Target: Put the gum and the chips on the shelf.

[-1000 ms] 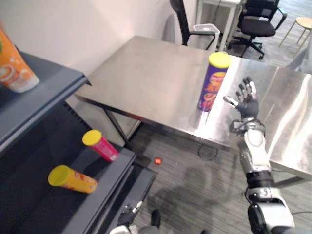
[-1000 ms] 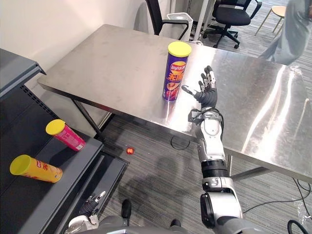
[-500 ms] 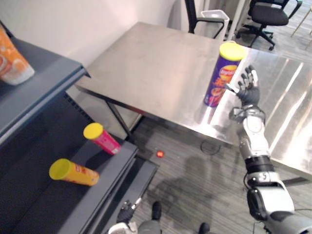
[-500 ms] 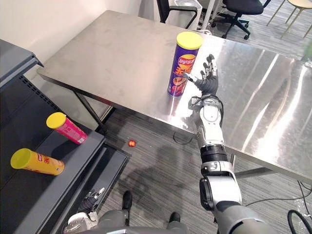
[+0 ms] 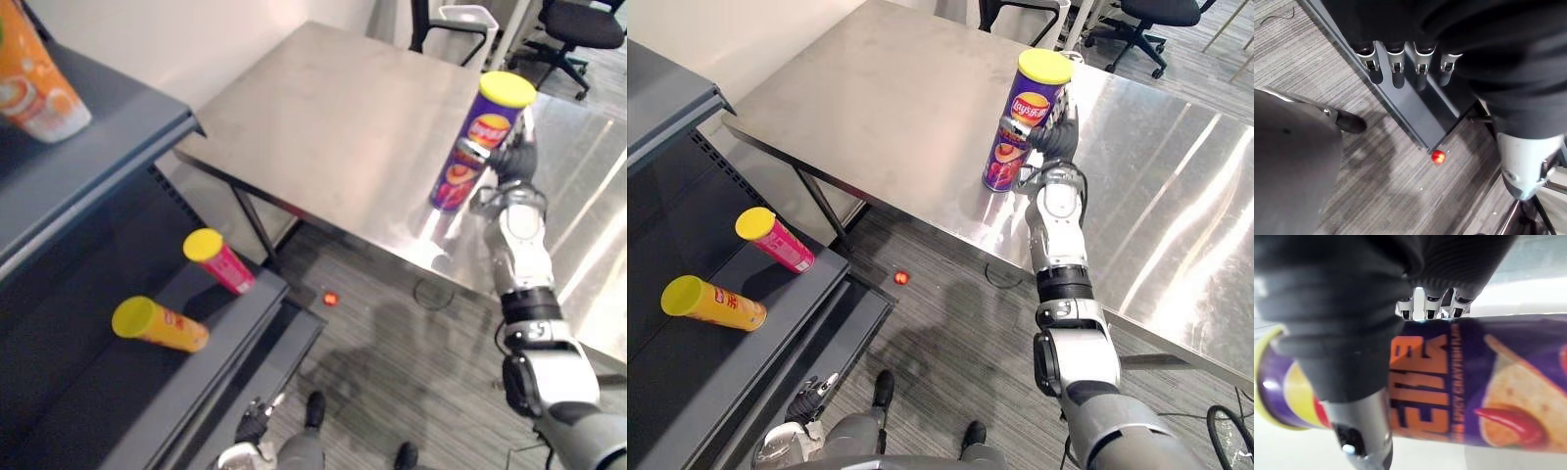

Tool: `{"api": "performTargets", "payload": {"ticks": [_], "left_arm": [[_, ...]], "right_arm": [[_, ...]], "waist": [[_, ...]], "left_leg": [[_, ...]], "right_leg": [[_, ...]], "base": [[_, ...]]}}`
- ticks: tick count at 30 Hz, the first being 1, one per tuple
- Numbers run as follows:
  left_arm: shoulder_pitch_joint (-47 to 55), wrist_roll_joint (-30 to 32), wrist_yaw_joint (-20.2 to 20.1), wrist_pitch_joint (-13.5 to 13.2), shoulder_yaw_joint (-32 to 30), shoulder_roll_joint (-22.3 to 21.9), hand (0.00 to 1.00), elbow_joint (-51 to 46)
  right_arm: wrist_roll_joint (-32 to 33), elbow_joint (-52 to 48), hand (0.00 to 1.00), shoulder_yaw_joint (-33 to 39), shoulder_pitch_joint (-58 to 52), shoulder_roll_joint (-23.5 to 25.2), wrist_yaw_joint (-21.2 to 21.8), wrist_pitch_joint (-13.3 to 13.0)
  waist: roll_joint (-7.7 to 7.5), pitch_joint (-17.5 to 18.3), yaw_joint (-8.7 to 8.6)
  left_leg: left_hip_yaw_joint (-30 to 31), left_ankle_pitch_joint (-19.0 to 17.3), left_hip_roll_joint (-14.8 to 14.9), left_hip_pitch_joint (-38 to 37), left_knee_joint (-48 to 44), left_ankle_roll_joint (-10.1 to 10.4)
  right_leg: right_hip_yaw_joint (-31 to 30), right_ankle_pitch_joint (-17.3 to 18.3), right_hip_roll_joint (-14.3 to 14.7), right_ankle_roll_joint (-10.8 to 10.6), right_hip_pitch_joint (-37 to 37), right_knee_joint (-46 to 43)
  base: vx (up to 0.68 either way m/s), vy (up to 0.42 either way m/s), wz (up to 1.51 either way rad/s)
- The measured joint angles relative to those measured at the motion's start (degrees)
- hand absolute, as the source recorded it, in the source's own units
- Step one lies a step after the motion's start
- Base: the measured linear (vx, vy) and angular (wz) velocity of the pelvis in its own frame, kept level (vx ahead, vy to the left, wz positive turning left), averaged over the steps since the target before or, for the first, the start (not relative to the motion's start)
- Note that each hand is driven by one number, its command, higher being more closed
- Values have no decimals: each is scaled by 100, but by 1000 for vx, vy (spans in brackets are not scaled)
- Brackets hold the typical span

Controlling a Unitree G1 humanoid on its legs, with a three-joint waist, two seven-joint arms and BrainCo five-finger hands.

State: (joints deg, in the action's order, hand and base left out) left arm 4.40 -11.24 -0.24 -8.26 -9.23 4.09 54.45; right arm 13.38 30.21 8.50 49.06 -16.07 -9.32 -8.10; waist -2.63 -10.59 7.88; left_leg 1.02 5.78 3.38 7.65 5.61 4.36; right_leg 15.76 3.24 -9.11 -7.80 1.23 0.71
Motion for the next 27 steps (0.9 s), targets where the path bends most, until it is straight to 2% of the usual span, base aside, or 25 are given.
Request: {"api": "performTargets", "payload": {"ticks": [1, 10, 15, 27], "left_arm": [[-9, -3, 2, 2, 0, 0, 0, 2], [-14, -156, 11, 7, -20, 16, 0, 22], [-16, -145, 11, 7, -15, 29, 0, 23], [-7, -100, 31, 10, -15, 90, 0, 96]], "right_arm": [[0, -1, 100, -2, 58, -37, -6, 0], [-1, -138, 100, -140, 208, -88, 6, 16], [-3, -568, 100, -297, -24, -53, 125, 7], [-216, -845, 100, -225, -680, 141, 107, -85]], "waist": [[0, 0, 15], [-1, 0, 32], [-16, 7, 43], [-198, 160, 28]], "left_leg": [[29, 35, 13, 34, 0, 5], [135, 166, 125, 197, 37, 45], [133, 185, 153, 197, 36, 44], [103, 190, 155, 102, 25, 57]], "right_leg": [[11, 0, 19, 0, -9, 11], [11, -1, 149, 14, -109, 54], [9, -3, 183, 16, -96, 85], [-9, -3, 183, 16, 17, 134]], "base": [[-67, -18, 6], [-91, -11, 3], [-3, -4, 0], [19, -4, 0]]}}
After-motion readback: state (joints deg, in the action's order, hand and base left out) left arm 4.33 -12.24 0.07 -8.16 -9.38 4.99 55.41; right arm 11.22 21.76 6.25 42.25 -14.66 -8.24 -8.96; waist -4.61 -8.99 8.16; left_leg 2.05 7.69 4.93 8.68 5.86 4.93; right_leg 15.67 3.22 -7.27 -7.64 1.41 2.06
